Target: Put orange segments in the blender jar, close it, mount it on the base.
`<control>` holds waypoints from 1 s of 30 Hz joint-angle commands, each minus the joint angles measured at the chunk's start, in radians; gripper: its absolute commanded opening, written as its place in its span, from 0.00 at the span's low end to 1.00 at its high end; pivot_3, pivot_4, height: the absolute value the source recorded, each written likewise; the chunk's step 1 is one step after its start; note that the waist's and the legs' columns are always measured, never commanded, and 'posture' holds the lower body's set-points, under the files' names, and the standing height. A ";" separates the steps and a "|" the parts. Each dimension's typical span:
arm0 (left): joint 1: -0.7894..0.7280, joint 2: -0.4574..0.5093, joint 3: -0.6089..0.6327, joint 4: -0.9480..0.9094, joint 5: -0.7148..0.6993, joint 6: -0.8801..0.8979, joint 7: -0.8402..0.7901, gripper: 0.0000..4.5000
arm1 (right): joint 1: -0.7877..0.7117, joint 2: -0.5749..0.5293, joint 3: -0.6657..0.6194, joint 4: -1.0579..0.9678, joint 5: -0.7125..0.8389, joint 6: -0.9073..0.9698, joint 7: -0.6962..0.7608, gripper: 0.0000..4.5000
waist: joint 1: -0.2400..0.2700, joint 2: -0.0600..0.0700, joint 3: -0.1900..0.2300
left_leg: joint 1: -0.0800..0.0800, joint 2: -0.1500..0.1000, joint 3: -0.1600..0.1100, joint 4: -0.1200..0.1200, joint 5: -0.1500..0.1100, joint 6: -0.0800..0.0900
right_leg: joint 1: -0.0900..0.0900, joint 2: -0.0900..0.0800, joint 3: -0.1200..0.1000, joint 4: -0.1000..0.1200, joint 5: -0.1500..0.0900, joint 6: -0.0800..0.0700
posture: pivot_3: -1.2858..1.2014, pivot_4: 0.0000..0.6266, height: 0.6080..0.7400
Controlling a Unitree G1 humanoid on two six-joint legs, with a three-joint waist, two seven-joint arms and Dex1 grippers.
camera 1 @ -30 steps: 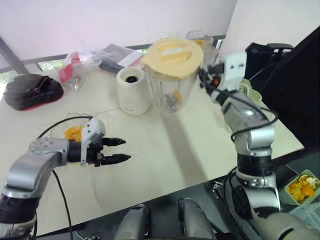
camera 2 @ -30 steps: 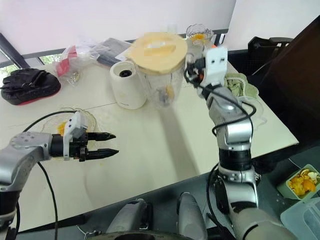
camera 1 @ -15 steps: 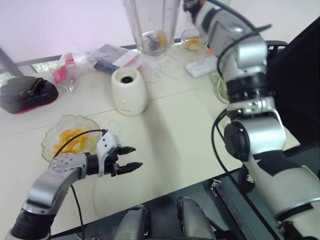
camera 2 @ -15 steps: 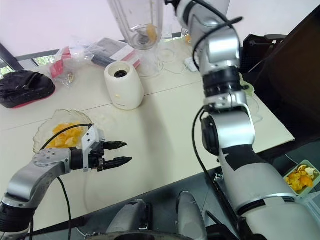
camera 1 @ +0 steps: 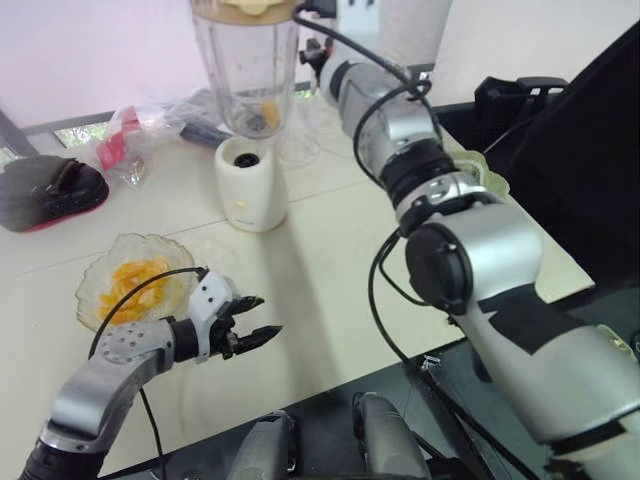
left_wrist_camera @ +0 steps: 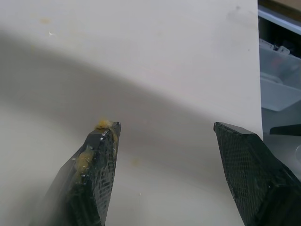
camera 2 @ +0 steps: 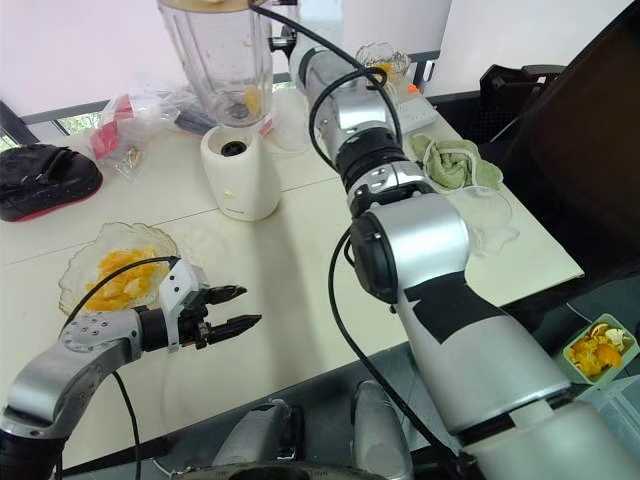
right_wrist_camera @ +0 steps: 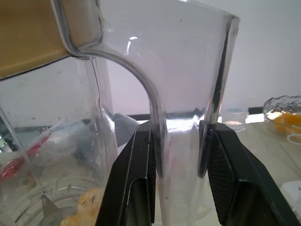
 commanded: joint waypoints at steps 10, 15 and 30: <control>0.032 -0.007 0.026 -0.078 -0.035 0.022 0.061 0.72 | -0.038 0.076 -0.005 -0.007 -0.020 -0.153 0.030 0.21 | 0.000 0.000 0.000 | 0.000 0.000 0.000 0.000 0.000 0.000 | 0.000 0.000 0.000 0.000 0.000 0.000 | 0.52 0.24 1.00; 0.053 -0.008 0.029 -0.100 -0.046 0.026 0.083 0.72 | -0.008 0.083 -0.009 -0.006 -0.026 -0.217 0.029 0.21 | 0.000 0.000 0.000 | 0.000 0.000 0.000 0.000 0.000 0.000 | 0.000 0.000 0.000 0.000 0.000 0.000 | 0.52 0.24 1.00; 0.078 0.016 0.025 -0.145 -0.062 0.053 0.101 0.72 | 0.094 0.085 -0.025 -0.001 -0.034 -0.351 0.001 0.21 | -0.003 0.000 0.000 | 0.000 0.000 0.000 0.000 0.000 -0.001 | 0.000 0.001 0.000 0.000 0.000 0.000 | 0.52 0.24 1.00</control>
